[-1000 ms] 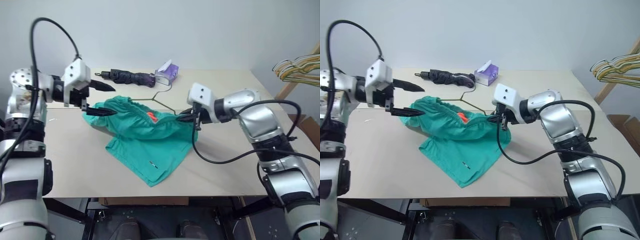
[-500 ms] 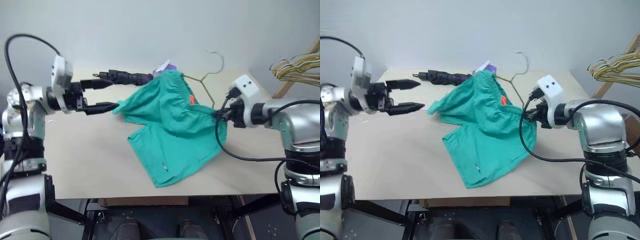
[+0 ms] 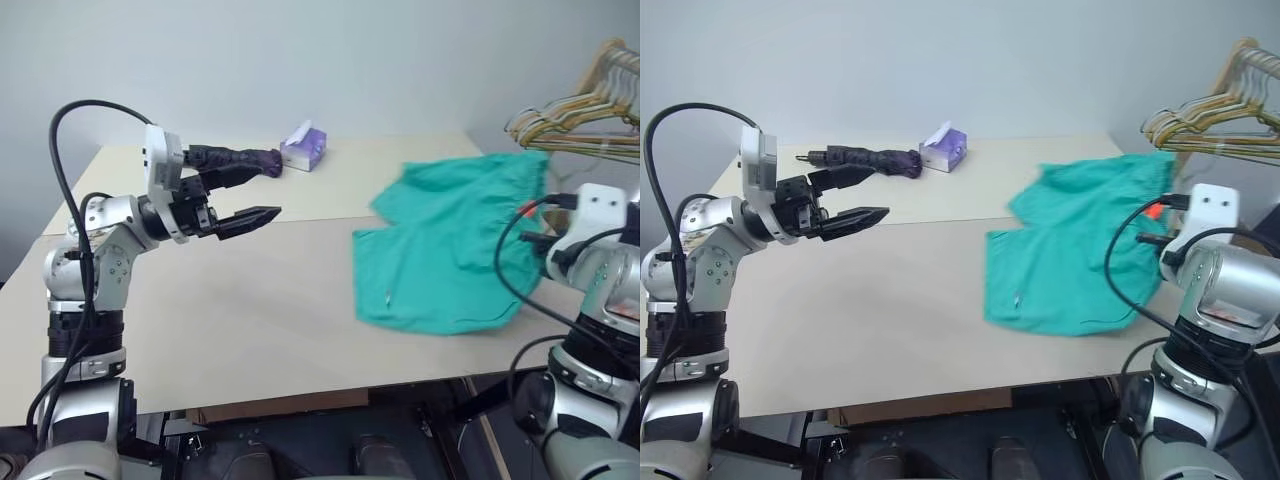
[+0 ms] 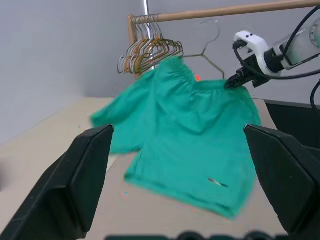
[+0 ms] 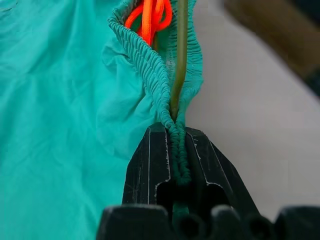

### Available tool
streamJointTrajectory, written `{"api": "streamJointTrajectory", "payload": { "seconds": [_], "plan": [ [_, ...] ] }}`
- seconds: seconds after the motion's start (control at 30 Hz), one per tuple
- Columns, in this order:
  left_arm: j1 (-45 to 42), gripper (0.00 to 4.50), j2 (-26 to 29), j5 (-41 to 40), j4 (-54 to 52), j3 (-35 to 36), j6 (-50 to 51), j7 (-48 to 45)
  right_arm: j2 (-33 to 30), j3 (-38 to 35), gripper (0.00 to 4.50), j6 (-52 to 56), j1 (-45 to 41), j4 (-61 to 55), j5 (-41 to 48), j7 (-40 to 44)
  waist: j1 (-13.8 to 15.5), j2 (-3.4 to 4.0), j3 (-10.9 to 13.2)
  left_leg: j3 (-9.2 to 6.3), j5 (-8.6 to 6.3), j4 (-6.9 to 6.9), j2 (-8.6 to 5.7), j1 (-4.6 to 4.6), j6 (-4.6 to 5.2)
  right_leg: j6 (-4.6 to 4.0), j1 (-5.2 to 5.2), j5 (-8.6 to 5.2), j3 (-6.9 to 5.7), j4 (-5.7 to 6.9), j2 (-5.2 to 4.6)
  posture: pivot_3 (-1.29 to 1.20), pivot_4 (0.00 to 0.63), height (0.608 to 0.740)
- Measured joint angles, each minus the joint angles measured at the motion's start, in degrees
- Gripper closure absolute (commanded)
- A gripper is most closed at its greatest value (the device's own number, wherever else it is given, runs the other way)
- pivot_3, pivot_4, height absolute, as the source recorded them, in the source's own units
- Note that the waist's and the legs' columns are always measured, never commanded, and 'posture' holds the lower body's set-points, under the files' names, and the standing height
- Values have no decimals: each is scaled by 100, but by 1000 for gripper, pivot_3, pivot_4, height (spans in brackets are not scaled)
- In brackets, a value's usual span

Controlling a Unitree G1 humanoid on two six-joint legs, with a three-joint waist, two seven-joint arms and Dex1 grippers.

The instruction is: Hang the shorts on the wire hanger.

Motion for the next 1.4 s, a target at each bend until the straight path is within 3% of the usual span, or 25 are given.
{"api": "streamJointTrajectory", "payload": {
  "seconds": [0.1,0.3,0.63,0.93,1.2,1.4],
  "plan": [
    [-59,0,7,-93,-48,-10,60,9,331,-460,4341,0,-619,103,-630,-607,-150,10,-3,0,0,-4,0,1,0,0,-1,0,3,1,0,-95,0,740],
    [8,0,64,-280,-457,18,235,123,407,-1203,4341,0,-1550,346,-1272,-1023,-262,31,-6,0,0,-8,-2,5,0,1,2,0,6,-2,-2,-92,0,740],
    [228,0,60,-320,-972,-85,385,381,-701,-2542,4341,0,-3672,2114,-1755,-1333,-273,104,-5,7,4,-36,-9,14,6,1,1,0,14,-16,-5,-111,0,740],
    [170,0,-133,-910,-1003,32,369,319,-2054,-2588,4341,-36,-3755,3757,-1430,-1423,-335,127,1,14,3,-46,-16,16,6,3,1,-2,26,-24,-10,-143,0,740],
    [171,0,-175,-873,-990,-25,252,263,-2716,-2837,4341,-623,-3753,5010,-813,-1702,-541,135,1,22,3,-52,-17,39,6,6,15,-4,37,-23,-10,-141,0,740],
    [171,0,-174,-826,-938,-102,211,215,-2820,-2914,4341,-1052,-3642,5649,-324,-1937,-632,138,1,25,3,-52,-16,47,6,7,22,-4,44,-22,-10,-132,0,740]
  ]
}}
